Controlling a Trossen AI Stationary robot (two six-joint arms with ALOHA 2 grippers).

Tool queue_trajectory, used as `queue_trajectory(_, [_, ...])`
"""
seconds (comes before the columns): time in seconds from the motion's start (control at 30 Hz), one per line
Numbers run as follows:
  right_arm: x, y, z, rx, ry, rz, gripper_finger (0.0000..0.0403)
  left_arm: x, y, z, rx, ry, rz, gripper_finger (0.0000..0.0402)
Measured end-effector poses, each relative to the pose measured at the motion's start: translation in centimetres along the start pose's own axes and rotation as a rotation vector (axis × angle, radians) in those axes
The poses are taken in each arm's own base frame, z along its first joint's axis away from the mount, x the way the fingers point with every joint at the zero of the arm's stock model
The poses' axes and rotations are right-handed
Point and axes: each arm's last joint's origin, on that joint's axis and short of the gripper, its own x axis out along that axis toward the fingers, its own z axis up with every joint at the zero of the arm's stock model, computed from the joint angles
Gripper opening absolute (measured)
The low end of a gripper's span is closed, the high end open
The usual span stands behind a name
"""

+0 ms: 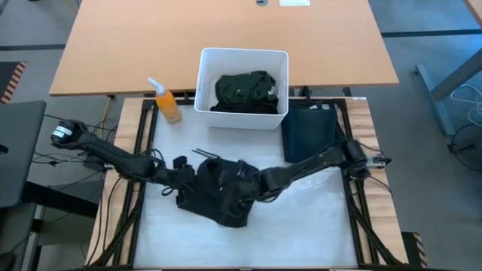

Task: Fold laundry
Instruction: Fold the black shorts

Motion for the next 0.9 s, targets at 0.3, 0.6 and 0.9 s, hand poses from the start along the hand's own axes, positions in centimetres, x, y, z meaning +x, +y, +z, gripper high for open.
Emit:
queue_trajectory(0.3, [3.1, 1.6, -1.8, -0.118, 0.041, 0.184, 0.0097, -5.0, 1.7, -0.1, -0.049, -0.122, 0.037, 0.0000])
queue_trajectory(0.6, [-2.4, 0.7, 1.7, -0.139, -0.007, 0.303, 0.0210, -6.8, 2.0, 0.9, -0.078, -0.308, 0.028, 0.0000])
queue_trajectory(0.9, [-4.1, 0.1, -0.1, -0.158, -0.037, 0.191, 0.0232, -2.4, -1.7, 3.4, -0.021, -0.352, -0.200, 0.0000])
